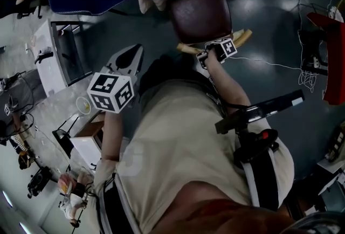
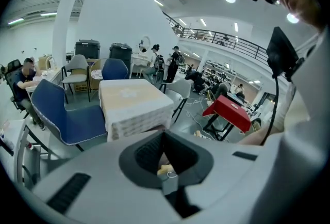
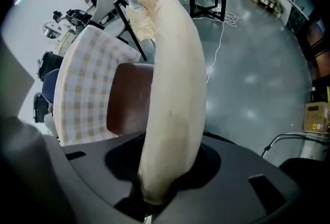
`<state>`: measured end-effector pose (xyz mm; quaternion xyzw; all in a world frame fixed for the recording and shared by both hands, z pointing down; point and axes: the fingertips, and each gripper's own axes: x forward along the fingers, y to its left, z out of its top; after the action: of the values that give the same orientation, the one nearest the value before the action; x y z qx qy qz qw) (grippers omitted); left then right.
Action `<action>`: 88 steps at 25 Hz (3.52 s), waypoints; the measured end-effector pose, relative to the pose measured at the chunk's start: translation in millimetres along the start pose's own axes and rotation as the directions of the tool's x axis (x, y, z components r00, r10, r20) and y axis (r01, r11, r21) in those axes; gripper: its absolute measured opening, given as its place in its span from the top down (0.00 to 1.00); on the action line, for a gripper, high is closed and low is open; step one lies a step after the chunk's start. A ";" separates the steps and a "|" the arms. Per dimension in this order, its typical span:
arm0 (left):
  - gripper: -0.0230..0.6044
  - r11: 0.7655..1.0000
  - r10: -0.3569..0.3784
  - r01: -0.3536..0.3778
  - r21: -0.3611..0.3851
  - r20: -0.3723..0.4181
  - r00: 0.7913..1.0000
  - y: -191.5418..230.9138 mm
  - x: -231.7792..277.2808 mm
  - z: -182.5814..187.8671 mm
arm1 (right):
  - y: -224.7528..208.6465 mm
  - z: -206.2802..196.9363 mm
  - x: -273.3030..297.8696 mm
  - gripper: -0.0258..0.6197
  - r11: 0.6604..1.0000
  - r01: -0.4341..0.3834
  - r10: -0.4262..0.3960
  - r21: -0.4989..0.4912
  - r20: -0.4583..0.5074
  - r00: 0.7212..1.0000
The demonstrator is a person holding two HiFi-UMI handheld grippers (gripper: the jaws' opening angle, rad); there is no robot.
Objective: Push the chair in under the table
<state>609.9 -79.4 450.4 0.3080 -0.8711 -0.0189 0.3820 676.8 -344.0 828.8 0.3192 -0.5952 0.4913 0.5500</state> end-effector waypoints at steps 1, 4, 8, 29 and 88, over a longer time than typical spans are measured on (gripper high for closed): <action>0.95 1.000 -0.005 0.005 0.004 0.001 1.000 -0.1 0.9 1.6 | -0.6 -0.4 1.4 0.75 1.000 -0.002 0.002 -0.003 0.000 1.000; 0.95 1.000 -0.022 0.023 0.015 -0.003 1.000 2.1 4.7 3.0 | -3.2 -2.8 2.0 0.75 1.000 0.002 -0.002 -0.005 -0.002 1.000; 0.95 0.997 -0.066 0.067 0.025 -0.022 0.998 9.8 16.3 7.4 | -3.0 0.0 -1.8 0.75 1.000 0.006 -0.005 -0.004 0.009 1.000; 0.95 0.990 -0.144 0.144 0.005 -0.042 0.989 58.2 29.4 23.4 | -8.7 6.6 -4.3 0.80 0.994 0.068 -0.072 0.089 0.033 0.997; 0.95 0.994 -0.110 0.110 -0.011 -0.075 0.991 75.8 38.1 23.7 | 12.5 27.3 7.6 0.86 0.975 0.100 -0.116 0.200 0.073 0.991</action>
<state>534.5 -43.9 478.9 0.3545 -0.8376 -0.0314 0.4144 654.5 -364.4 835.7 0.4241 -0.5484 0.5029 0.5162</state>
